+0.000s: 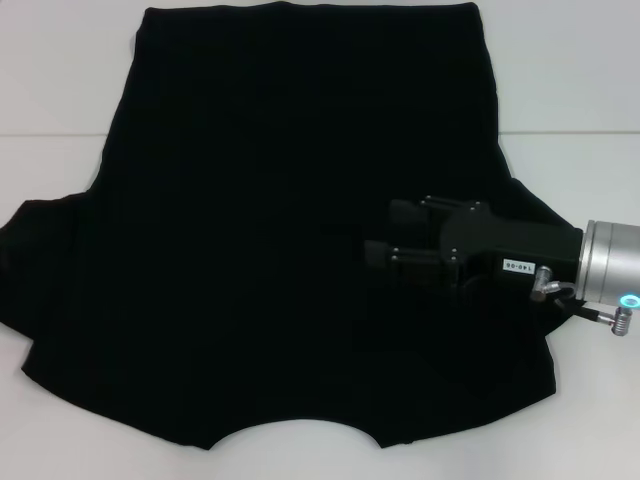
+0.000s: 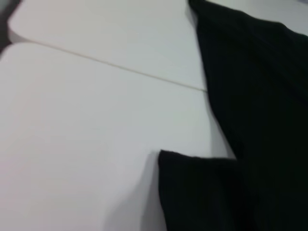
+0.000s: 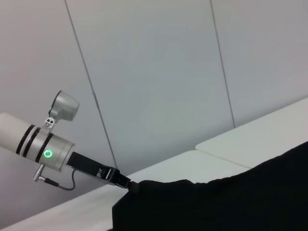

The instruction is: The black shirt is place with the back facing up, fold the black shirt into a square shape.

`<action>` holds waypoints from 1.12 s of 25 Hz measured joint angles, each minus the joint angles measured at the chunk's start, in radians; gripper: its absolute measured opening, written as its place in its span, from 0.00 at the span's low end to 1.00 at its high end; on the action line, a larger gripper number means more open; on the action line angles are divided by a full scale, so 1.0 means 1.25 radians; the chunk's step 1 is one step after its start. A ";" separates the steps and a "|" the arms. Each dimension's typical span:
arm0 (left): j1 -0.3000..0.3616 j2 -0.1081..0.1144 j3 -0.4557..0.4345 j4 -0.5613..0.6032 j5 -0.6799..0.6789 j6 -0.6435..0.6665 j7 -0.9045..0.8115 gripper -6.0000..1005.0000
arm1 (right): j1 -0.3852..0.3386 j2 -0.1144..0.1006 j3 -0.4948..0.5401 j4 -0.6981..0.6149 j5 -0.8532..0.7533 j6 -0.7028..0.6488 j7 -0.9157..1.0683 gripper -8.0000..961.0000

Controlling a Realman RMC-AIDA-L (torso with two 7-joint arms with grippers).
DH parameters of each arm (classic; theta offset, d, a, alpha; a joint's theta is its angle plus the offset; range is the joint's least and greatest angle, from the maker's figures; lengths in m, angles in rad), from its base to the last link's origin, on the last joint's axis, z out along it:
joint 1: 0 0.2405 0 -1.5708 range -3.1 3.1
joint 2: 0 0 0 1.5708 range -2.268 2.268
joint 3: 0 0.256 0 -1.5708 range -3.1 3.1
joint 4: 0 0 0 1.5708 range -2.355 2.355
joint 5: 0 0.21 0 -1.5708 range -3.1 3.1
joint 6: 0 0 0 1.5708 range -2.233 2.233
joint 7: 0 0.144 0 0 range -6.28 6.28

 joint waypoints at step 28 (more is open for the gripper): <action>0.005 0.007 -0.036 0.015 0.020 0.052 -0.003 0.00 | 0.013 0.004 0.000 0.030 0.006 0.039 -0.002 0.87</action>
